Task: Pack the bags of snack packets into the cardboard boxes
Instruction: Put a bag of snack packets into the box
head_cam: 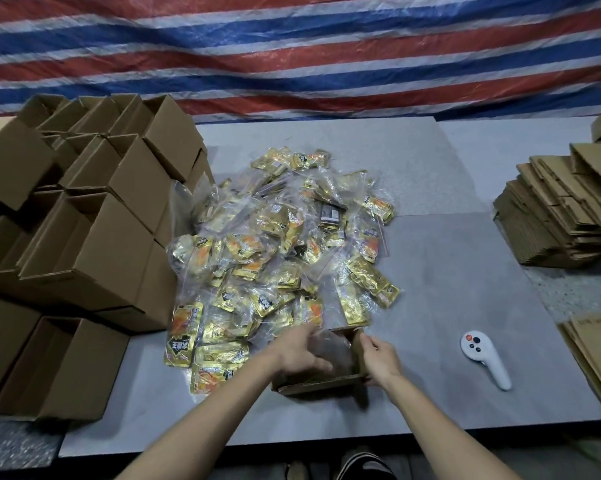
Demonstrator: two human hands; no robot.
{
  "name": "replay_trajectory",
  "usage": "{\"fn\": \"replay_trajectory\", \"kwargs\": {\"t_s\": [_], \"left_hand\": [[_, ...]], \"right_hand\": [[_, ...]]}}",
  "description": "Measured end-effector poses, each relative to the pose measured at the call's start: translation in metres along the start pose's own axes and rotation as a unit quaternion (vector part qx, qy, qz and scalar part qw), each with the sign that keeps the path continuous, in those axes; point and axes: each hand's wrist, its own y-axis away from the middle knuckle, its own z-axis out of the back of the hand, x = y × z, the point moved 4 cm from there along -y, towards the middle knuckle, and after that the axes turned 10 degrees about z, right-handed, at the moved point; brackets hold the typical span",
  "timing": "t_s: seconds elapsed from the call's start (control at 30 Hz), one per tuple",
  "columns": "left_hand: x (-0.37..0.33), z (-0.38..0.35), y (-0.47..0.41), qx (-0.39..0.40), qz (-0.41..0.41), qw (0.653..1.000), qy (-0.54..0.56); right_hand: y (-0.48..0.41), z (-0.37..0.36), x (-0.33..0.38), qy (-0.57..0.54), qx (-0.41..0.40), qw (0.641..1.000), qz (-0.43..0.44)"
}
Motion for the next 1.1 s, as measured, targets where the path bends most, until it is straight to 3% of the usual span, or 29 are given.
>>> {"fn": "replay_trajectory", "kwargs": {"t_s": [0.13, 0.3, 0.47, 0.73, 0.87, 1.0, 1.1], "left_hand": [[0.021, -0.003, 0.004, -0.080, 0.000, 0.997, 0.011], [-0.009, -0.010, -0.005, -0.045, 0.012, 0.998, -0.046], [-0.031, -0.033, -0.018, -0.196, 0.016, 0.956, -0.215], [-0.016, -0.069, -0.013, -0.145, -0.038, 0.984, -0.094], [-0.008, -0.062, -0.024, -0.136, -0.038, 0.965, -0.222], [-0.001, -0.064, -0.034, -0.050, -0.067, 0.968, -0.238], [-0.001, -0.042, -0.031, 0.004, -0.092, 0.985, -0.143]], "right_hand": [[0.000, 0.001, 0.003, 0.038, -0.001, 0.999, 0.007], [-0.002, 0.003, 0.007, 0.055, -0.004, 0.998, 0.005], [-0.002, 0.002, 0.008, 0.025, -0.003, 1.000, -0.014], [0.000, 0.003, 0.005, 0.053, -0.028, 0.998, 0.008], [0.002, 0.001, 0.006, 0.020, -0.020, 0.999, -0.018], [0.005, -0.010, 0.005, 0.006, 0.018, 0.999, -0.035], [0.002, -0.018, -0.003, 0.069, 0.031, 0.997, -0.024]]}}
